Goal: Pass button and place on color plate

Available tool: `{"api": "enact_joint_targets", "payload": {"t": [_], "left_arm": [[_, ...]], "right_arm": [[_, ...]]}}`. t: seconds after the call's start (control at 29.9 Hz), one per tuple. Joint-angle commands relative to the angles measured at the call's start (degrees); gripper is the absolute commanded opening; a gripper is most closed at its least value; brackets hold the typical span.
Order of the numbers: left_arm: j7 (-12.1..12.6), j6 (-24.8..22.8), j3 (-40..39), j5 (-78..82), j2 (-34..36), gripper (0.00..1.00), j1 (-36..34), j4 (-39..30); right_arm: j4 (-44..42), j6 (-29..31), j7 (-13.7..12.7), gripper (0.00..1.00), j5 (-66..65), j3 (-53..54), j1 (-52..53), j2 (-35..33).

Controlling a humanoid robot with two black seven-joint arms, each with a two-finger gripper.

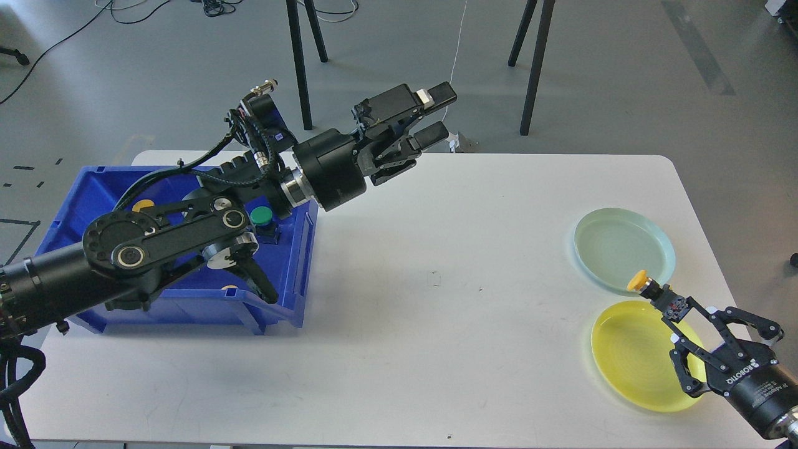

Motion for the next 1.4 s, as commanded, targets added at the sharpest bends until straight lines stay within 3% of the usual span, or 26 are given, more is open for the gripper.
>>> {"api": "enact_joint_targets", "payload": {"t": [0.0, 0.07, 0.2, 0.3, 0.43, 0.6, 0.67, 0.74, 0.77, 0.94, 1.04, 1.24, 1.37], "left_arm": [[0.01, 0.09, 0.00, 0.00, 0.00, 0.82, -0.02, 0.00], [0.01, 0.61, -0.08, 0.00, -0.09, 0.82, -0.02, 0.00], [0.01, 2.98, -3.59, -0.08, -0.79, 0.82, 2.69, -0.62], [0.01, 5.44, -6.58, -0.08, 0.17, 0.82, 4.11, -1.23], [0.01, 6.41, -7.82, -0.52, 6.48, 0.82, 3.06, -2.02], [0.01, 6.85, -2.21, 0.09, 17.55, 0.85, -0.45, -2.03], [0.01, 6.86, 1.92, 0.88, 21.34, 0.86, -2.38, -1.50], [0.01, 6.86, 4.91, 3.33, 23.37, 0.86, -3.36, -0.19], [0.01, 6.86, 5.71, 5.52, 23.99, 0.86, -3.36, 0.60], [0.01, 6.86, 10.27, 19.14, 28.90, 0.86, -2.92, 2.63], [0.01, 6.15, 15.28, 27.75, 33.30, 0.86, -3.18, 3.68], [0.01, 5.80, 20.56, 41.30, 33.49, 0.86, -1.43, 15.45], [0.01, 0.72, 22.77, 46.40, 30.95, 0.86, -0.64, 19.94]], "right_arm": [[-2.25, 0.01, -0.01, 0.02, 3.03, -0.90, -1.64, 1.33], [-3.58, 0.01, -0.01, 0.06, 3.03, -1.52, -1.64, 3.53], [-5.42, 0.01, -0.01, 0.24, 2.94, -1.61, -1.38, 5.81], [-6.74, 0.01, -0.01, 0.30, 2.94, -1.52, -1.11, 7.57], [-7.01, 0.01, -0.01, 0.42, 2.94, -1.44, -0.85, 8.98], [-7.01, 0.01, -0.01, 0.69, 3.03, -1.35, -0.94, 10.21], [-6.75, 0.01, -0.01, 0.76, 3.12, -1.26, -1.11, 10.30], [-6.57, 0.01, -0.01, 0.93, 3.20, -1.26, -1.55, 10.48], [-6.48, 0.01, -0.01, 0.96, 3.29, -1.09, -1.73, 10.91], [-4.29, 0.01, -0.01, 0.97, 3.29, 0.05, -1.90, 11.01], [-2.35, 0.01, -0.01, 0.97, 2.07, 3.30, -0.68, 5.93], [-2.88, 0.01, -0.01, 0.97, -5.66, 5.77, 13.63, -3.40], [-3.67, 0.01, -0.01, 0.97, -6.99, 5.51, 23.65, -7.27]]}}
